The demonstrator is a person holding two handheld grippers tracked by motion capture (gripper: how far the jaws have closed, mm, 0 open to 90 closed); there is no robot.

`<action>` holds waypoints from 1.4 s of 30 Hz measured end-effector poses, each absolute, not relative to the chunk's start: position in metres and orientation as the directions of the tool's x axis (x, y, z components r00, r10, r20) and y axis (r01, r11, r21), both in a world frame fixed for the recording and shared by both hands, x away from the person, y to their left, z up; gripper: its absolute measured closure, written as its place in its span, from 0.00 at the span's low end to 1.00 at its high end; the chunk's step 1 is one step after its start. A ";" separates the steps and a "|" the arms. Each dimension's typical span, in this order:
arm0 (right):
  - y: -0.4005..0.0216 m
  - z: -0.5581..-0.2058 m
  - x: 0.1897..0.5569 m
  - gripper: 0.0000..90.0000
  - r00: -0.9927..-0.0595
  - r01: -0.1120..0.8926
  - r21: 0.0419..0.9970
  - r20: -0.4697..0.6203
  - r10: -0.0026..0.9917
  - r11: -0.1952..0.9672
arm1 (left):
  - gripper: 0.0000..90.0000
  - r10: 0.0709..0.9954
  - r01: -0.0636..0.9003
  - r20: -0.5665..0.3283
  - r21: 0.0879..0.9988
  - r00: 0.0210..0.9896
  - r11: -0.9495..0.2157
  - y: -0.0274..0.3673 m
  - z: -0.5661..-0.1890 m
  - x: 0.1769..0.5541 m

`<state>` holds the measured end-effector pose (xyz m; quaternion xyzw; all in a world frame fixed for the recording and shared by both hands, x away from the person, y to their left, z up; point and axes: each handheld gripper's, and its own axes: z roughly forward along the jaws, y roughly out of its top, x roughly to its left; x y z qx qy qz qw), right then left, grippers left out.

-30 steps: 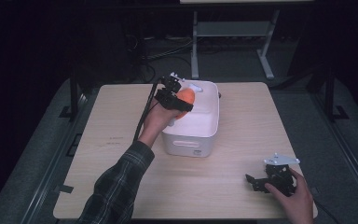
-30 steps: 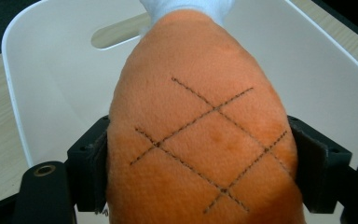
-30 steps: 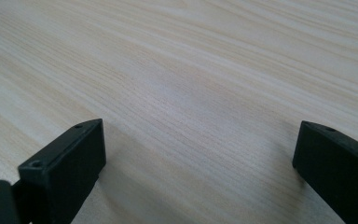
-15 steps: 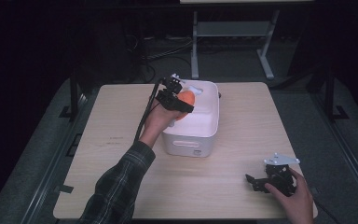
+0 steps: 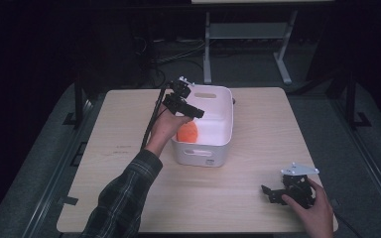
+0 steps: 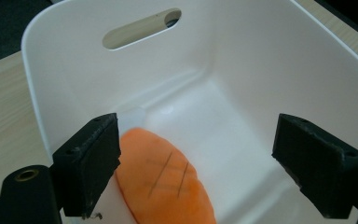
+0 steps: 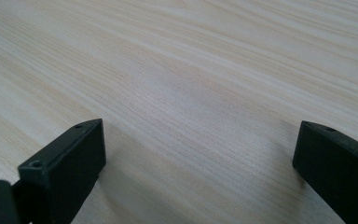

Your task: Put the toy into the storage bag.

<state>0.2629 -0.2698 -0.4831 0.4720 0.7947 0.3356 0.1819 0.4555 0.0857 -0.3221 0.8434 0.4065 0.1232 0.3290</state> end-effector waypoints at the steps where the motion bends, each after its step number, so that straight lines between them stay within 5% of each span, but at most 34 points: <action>1: -0.270 -0.483 0.263 0.02 -0.486 0.631 0.703 0.030 0.873 0.327 | 0.16 0.766 0.602 -0.058 0.657 0.640 -0.453 0.087 -0.321 0.455; 42: -0.270 -0.483 0.263 0.02 -0.486 0.631 0.703 0.029 0.873 0.328 | 0.16 0.678 0.496 -0.051 0.723 0.733 -0.481 0.169 -0.307 0.415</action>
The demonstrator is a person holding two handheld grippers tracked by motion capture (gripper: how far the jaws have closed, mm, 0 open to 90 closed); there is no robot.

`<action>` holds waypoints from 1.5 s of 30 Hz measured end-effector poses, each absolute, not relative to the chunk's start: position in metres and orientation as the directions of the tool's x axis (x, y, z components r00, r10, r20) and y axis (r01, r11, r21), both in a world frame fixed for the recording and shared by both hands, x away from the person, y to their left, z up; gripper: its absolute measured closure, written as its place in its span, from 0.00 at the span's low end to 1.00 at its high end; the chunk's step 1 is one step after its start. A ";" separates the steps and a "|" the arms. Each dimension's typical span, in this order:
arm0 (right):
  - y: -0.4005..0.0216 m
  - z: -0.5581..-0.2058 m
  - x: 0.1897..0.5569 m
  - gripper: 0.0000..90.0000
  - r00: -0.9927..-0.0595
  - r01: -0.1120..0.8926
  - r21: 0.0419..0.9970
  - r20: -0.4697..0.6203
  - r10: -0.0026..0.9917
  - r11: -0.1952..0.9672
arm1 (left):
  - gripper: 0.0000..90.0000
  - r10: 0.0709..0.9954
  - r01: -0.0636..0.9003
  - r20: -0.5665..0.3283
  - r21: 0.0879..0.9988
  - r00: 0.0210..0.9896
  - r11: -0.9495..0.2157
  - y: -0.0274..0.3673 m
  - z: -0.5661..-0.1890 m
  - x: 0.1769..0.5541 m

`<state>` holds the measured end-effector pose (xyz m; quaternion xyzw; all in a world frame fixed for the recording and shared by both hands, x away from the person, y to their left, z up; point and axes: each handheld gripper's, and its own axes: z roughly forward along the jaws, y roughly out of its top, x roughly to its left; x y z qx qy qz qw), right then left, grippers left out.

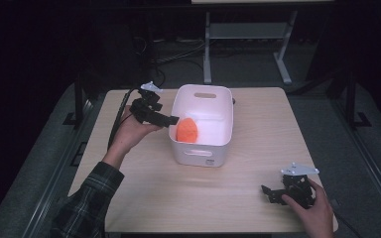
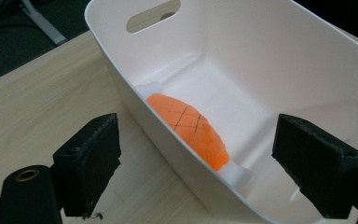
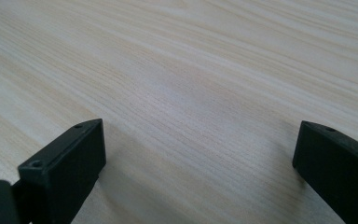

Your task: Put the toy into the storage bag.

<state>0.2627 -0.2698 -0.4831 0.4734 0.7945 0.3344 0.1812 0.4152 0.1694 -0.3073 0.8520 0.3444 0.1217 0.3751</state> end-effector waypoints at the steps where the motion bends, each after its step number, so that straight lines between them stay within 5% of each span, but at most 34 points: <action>1: -0.270 -0.483 0.263 0.02 -0.487 0.630 0.703 0.028 0.873 0.328 | 0.16 0.679 0.497 -0.051 0.723 0.732 -0.481 0.171 -0.308 0.414; 45: -0.270 -0.483 0.263 0.02 -0.486 0.631 0.703 0.029 0.873 0.328 | 0.16 0.693 0.459 -0.032 0.771 0.721 -0.442 0.254 -0.370 0.336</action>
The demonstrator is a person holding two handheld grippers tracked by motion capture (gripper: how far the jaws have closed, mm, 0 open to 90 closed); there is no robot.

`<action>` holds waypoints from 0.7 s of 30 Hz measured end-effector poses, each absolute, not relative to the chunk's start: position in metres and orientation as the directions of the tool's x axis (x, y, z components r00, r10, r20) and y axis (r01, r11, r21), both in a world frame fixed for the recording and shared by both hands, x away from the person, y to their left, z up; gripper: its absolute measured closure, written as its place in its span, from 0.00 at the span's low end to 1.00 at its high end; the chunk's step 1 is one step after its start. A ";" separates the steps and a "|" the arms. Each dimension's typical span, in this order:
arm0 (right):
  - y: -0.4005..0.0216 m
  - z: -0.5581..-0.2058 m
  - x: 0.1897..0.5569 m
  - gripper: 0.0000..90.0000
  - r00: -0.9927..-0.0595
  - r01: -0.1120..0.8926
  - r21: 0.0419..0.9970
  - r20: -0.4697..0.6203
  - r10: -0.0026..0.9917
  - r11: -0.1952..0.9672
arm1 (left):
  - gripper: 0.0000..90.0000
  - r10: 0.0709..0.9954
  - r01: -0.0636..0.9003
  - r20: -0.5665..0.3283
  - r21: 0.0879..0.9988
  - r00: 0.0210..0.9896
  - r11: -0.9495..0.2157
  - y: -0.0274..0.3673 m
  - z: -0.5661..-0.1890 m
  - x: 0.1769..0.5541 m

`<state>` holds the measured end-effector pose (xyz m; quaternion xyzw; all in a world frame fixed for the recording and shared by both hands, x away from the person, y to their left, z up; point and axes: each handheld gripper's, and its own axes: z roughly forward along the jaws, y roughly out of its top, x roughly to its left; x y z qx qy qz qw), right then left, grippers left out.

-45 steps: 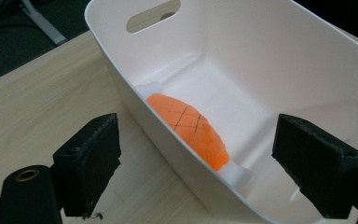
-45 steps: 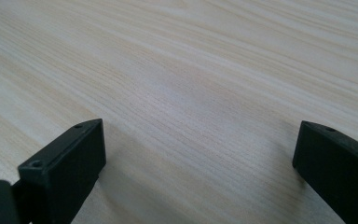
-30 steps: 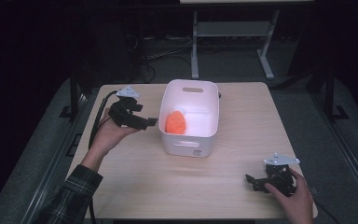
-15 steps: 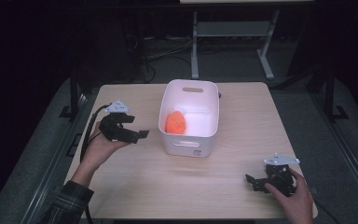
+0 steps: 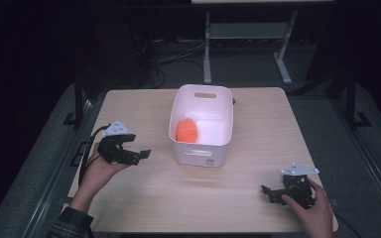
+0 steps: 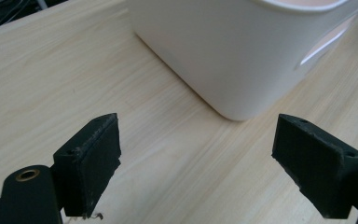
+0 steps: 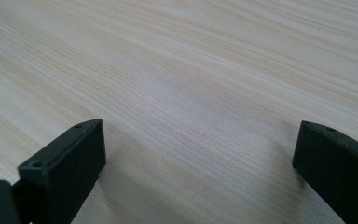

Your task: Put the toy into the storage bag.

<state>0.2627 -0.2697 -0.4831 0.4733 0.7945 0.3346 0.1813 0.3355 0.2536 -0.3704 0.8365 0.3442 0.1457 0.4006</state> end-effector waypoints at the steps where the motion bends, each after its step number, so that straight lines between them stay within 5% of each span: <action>1: -0.270 -0.483 0.263 0.02 -0.486 0.631 0.703 0.028 0.873 0.329 | 0.16 0.693 0.457 -0.027 0.770 0.720 -0.445 0.255 -0.372 0.334; 21: -0.270 -0.483 0.263 0.02 -0.487 0.630 0.703 0.028 0.873 0.329 | 0.16 0.728 0.455 0.006 0.777 0.685 -0.435 0.270 -0.417 0.298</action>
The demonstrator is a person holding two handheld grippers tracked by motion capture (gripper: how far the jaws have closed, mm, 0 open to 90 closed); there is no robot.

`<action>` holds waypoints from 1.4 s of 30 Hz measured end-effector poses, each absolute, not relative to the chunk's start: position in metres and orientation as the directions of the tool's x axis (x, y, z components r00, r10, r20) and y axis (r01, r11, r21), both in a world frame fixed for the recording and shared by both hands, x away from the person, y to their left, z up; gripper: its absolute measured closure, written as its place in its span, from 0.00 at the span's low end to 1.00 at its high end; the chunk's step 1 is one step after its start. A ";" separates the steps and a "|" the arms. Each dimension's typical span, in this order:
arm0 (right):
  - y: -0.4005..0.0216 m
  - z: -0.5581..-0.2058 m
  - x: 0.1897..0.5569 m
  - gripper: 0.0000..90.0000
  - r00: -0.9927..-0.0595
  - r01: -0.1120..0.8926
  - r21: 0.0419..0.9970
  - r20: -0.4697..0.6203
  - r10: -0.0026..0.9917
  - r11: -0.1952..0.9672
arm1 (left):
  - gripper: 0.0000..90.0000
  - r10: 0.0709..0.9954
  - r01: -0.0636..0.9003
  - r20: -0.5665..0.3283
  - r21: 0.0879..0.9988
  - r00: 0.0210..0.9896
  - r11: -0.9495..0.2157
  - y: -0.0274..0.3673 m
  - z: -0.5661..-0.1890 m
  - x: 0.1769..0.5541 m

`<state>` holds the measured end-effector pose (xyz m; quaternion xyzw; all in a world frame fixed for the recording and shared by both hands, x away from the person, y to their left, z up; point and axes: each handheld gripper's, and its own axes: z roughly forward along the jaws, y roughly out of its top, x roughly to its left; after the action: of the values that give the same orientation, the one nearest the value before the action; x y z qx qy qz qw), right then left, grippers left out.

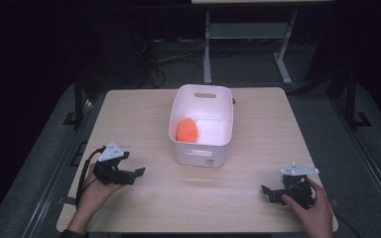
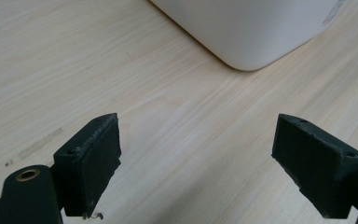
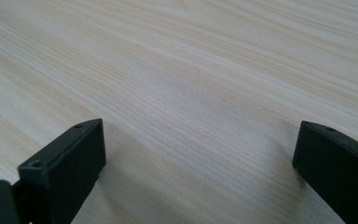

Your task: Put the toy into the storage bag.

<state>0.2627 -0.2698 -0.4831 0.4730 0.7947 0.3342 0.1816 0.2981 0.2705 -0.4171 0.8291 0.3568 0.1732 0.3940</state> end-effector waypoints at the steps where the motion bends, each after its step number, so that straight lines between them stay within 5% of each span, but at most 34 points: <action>1: -0.270 -0.483 0.263 0.02 -0.486 0.630 0.703 0.028 0.873 0.328 | 0.16 0.729 0.457 0.004 0.777 0.684 -0.433 0.271 -0.419 0.296; 42: -0.270 -0.483 0.263 0.02 -0.486 0.630 0.704 0.028 0.873 0.328 | 0.16 0.776 0.529 0.011 0.726 0.630 -0.440 0.287 -0.475 0.254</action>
<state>0.2627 -0.2697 -0.4831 0.4731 0.7945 0.3345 0.1817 0.2542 0.2867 -0.4747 0.8303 0.3929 0.1745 0.3547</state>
